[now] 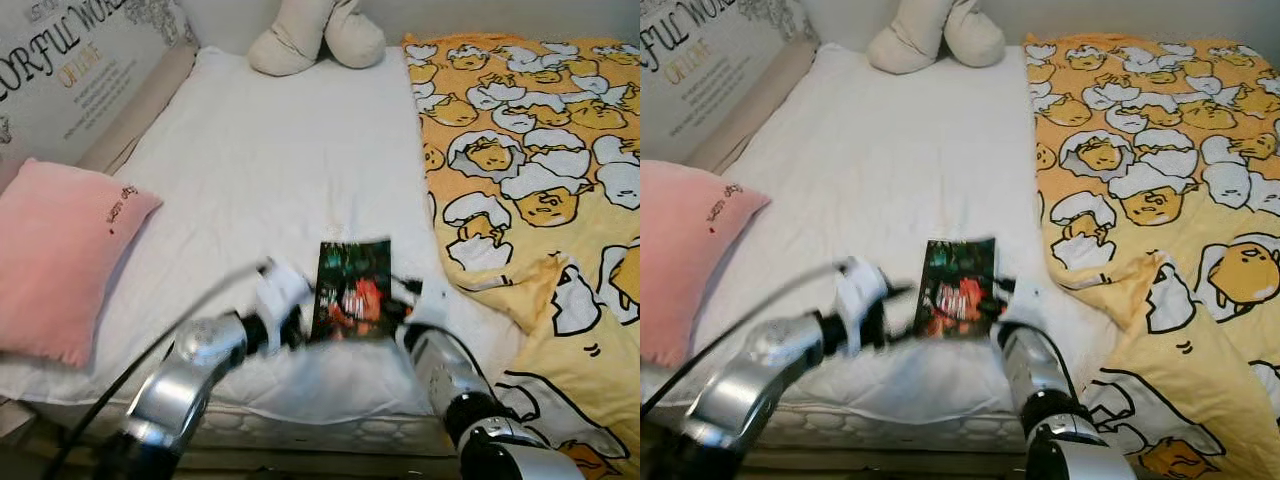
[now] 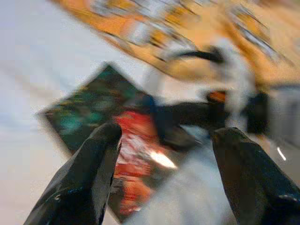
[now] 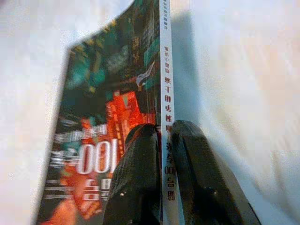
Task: Clean up the room
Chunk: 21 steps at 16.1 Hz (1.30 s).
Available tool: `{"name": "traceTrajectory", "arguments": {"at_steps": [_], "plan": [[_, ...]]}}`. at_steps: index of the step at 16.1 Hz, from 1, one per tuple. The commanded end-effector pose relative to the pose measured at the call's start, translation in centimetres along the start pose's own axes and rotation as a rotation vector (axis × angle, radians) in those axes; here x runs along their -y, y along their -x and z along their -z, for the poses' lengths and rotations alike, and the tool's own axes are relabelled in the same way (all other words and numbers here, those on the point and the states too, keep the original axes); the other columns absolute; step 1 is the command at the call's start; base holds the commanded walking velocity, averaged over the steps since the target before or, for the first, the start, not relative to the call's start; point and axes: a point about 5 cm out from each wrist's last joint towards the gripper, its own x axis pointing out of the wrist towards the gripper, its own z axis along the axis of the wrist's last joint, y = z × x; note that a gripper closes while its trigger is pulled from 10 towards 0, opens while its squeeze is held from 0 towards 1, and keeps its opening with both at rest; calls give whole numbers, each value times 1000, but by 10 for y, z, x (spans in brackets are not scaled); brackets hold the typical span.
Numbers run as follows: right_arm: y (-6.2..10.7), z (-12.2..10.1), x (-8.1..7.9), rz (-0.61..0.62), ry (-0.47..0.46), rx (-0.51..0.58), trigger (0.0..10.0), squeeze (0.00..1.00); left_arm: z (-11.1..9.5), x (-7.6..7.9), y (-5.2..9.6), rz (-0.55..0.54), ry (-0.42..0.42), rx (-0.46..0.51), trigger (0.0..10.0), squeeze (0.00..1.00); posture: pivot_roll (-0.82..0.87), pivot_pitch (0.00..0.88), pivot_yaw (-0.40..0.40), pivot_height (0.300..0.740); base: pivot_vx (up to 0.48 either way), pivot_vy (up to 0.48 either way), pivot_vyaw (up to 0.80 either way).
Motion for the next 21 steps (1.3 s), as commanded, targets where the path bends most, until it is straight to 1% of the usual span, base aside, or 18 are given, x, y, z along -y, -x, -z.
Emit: {"name": "traceTrajectory", "arguments": {"at_steps": [1,2,3,4,5,6,8,9,10,12,14,18,20,21], "plan": [[-3,-21,-4,-8,37,92,0,0,-5,-21,6,-133,47,38,10000,0,-6,0,62,740,0,0,0],[-2,-30,-4,-7,67,139,0,0,-8,-33,7,-235,101,80,10000,0,-8,0,60,740,0,0,0],[-2,-36,-5,-5,84,164,0,0,-10,-41,8,-301,125,102,10000,0,-12,0,60,740,0,0,0],[-1,-44,-6,-9,103,202,0,0,-13,-53,11,-412,159,139,10000,0,-18,0,59,740,0,0,0],[-1,-51,-8,-18,154,234,0,0,-15,-62,14,-499,173,172,10000,0,-21,0,58,740,0,0,0],[2,-60,-7,20,243,292,10000,0,-19,-69,18,-584,197,238,10000,0,-24,0,55,740,0,0,0],[10,-73,-8,43,328,399,10000,0,-22,-75,22,-683,216,296,10000,0,-23,0,55,740,0,0,0],[15,-77,-9,44,363,438,10000,0,-22,-76,24,-717,206,306,10000,0,-24,0,54,740,0,0,0],[24,-81,-12,40,409,497,10000,0,-18,-74,27,-772,188,296,10000,0,-26,0,52,740,0,412,0],[29,-81,-15,32,443,515,10000,0,-13,-71,26,-783,224,299,10000,0,-29,0,50,740,0,439,0],[27,-78,-13,55,442,491,10000,0,-14,-69,21,-786,198,305,10000,0,-32,0,50,740,0,444,0],[27,-78,-13,55,442,491,10000,0,-14,-69,21,-786,198,305,10000,0,-32,0,50,740,0,446,0],[26,-83,-17,49,449,495,10000,0,-23,-70,21,-809,107,332,10000,0,-31,0,49,740,0,480,0],[27,-83,-16,49,455,492,10000,0,-26,-69,21,-809,92,343,10000,0,-30,0,48,740,0,480,0]]}}
